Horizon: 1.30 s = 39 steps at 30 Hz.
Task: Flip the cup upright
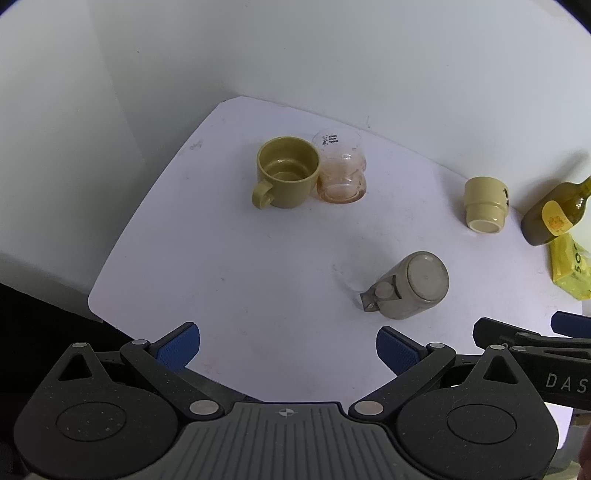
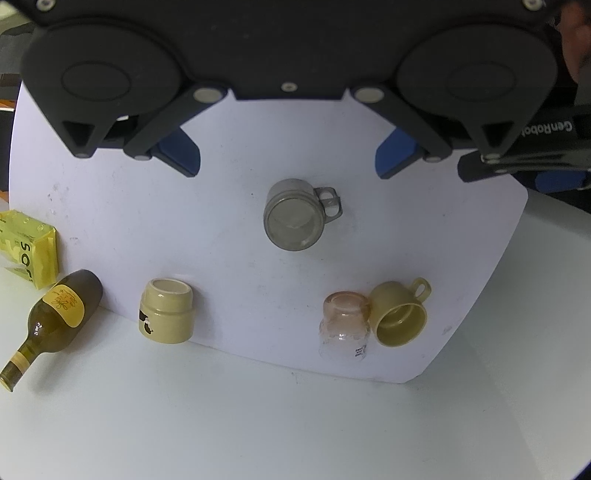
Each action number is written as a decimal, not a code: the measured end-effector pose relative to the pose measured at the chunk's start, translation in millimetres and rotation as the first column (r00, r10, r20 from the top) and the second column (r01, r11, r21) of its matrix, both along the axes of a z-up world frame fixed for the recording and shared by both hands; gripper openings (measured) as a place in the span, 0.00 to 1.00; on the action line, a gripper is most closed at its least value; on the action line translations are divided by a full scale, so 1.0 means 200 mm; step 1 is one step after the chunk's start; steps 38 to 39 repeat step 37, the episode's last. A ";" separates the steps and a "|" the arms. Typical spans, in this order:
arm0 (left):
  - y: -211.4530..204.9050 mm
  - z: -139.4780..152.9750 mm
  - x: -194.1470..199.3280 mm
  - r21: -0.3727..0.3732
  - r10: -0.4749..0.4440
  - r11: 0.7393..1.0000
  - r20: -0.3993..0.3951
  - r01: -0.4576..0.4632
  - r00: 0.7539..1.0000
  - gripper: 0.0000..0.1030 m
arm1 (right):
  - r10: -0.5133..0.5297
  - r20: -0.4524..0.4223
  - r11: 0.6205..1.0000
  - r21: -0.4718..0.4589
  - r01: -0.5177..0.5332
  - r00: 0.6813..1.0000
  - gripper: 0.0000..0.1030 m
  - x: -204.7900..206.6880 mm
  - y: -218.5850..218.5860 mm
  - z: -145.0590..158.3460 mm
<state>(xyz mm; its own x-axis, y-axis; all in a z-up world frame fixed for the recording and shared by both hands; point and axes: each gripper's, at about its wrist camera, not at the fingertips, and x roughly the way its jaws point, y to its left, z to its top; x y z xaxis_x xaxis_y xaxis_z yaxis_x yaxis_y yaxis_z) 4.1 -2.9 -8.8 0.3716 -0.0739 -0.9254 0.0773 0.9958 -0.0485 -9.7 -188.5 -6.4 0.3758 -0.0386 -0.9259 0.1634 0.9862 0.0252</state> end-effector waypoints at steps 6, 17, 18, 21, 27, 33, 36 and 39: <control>-0.01 0.01 -0.01 0.004 0.005 1.000 0.009 -0.005 1.000 1.00 | 0.002 -0.004 1.000 0.015 -0.002 1.000 0.99 0.00 -0.02 -0.01; -0.03 0.01 0.00 0.008 0.008 1.000 0.006 -0.008 1.000 1.00 | 0.009 -0.008 1.000 0.008 -0.009 1.000 0.99 0.01 -0.04 -0.02; -0.03 0.01 -0.01 0.009 0.008 1.000 0.006 -0.008 1.000 1.00 | 0.009 -0.009 1.000 0.008 -0.009 1.000 0.99 0.01 -0.04 -0.02; -0.04 0.01 -0.01 0.010 0.004 1.000 0.004 -0.004 1.000 1.00 | 0.010 -0.009 1.000 0.005 -0.010 1.000 0.99 0.00 -0.04 -0.02; -0.05 0.02 -0.02 0.014 -0.005 1.000 0.009 0.004 1.000 1.00 | 0.002 -0.010 1.000 0.010 -0.002 1.000 0.99 -0.01 -0.07 -0.02; -0.06 0.03 -0.02 0.016 -0.008 1.000 0.015 0.008 1.000 1.00 | 0.002 -0.004 1.000 0.008 -0.002 1.000 0.98 -0.02 -0.08 0.00; -0.07 0.03 -0.03 0.019 -0.007 1.000 0.020 0.007 1.000 1.00 | 0.002 -0.003 1.000 0.006 -0.002 1.000 0.98 -0.02 -0.07 0.00; -0.07 0.03 -0.03 0.019 -0.008 1.000 0.020 0.008 1.000 1.00 | 0.003 -0.002 1.000 0.003 -0.003 1.000 0.98 -0.03 -0.07 0.00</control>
